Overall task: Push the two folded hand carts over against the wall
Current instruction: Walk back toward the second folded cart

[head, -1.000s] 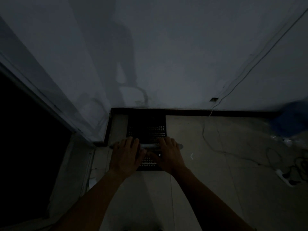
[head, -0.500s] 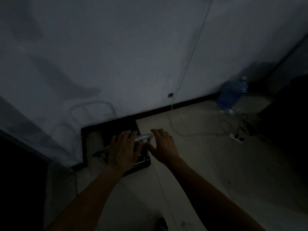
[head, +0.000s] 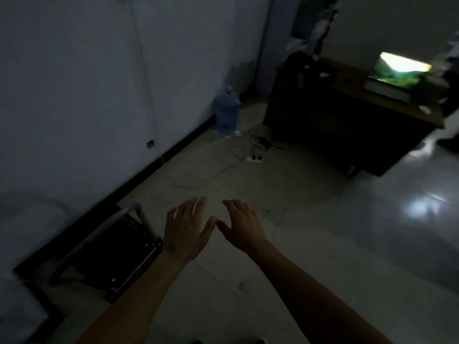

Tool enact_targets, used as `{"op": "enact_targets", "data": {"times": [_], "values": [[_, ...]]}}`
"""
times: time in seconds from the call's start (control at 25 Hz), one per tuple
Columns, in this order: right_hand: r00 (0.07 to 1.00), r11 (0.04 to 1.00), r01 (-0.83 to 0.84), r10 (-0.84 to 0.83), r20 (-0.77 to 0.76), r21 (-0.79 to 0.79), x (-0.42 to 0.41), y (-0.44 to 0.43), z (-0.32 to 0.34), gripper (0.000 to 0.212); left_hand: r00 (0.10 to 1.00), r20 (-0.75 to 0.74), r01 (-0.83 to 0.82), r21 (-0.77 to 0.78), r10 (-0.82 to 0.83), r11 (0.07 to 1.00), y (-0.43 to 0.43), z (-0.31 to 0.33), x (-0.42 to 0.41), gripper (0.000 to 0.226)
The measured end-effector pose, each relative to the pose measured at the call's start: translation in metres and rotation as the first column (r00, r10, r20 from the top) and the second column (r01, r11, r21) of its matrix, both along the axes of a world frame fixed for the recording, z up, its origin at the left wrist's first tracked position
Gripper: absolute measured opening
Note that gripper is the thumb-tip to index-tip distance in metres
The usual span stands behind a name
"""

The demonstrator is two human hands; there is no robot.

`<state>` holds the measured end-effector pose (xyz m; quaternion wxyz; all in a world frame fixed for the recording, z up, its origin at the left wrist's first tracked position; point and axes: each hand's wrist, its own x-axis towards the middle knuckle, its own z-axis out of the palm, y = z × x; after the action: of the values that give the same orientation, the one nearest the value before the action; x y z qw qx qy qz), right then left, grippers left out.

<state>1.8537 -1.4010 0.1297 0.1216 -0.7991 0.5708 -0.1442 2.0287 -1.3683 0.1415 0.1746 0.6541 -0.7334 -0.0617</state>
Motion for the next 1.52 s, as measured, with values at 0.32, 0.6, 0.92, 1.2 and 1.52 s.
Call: {"op": "enact_targets", "data": {"times": [0.32,0.6,0.92,1.2,1.52], "values": [[0.905,0.902,0.425,-0.426,0.005,-0.073,-0.205,0.081,0.047,0.065,0.926,-0.006,0.377,-0.033,-0.377,0.926,-0.001,0.033,-0.198,0.066],[0.675,0.674,0.736,-0.738,0.001,-0.061,-0.377,0.238,0.058,0.071,0.704,-0.003,0.71,-0.037,-0.71,0.704,0.072,0.041,-0.402,0.068],[0.318,0.317,0.947,-0.948,0.013,-0.05,-0.513,0.419,0.056,0.074,0.387,0.015,0.922,-0.014,-0.922,0.387,0.207,0.036,-0.6,0.072],[-0.065,-0.066,0.996,-0.998,0.017,-0.068,-0.59,0.557,0.061,0.077,0.031,0.042,0.999,-0.017,-0.999,0.031,0.326,0.038,-0.748,0.072],[-0.408,-0.408,0.91,-0.913,0.024,-0.075,-0.677,0.652,0.077,0.077,-0.319,0.027,0.947,-0.023,-0.947,-0.32,0.426,0.051,-0.907,0.076]]}}
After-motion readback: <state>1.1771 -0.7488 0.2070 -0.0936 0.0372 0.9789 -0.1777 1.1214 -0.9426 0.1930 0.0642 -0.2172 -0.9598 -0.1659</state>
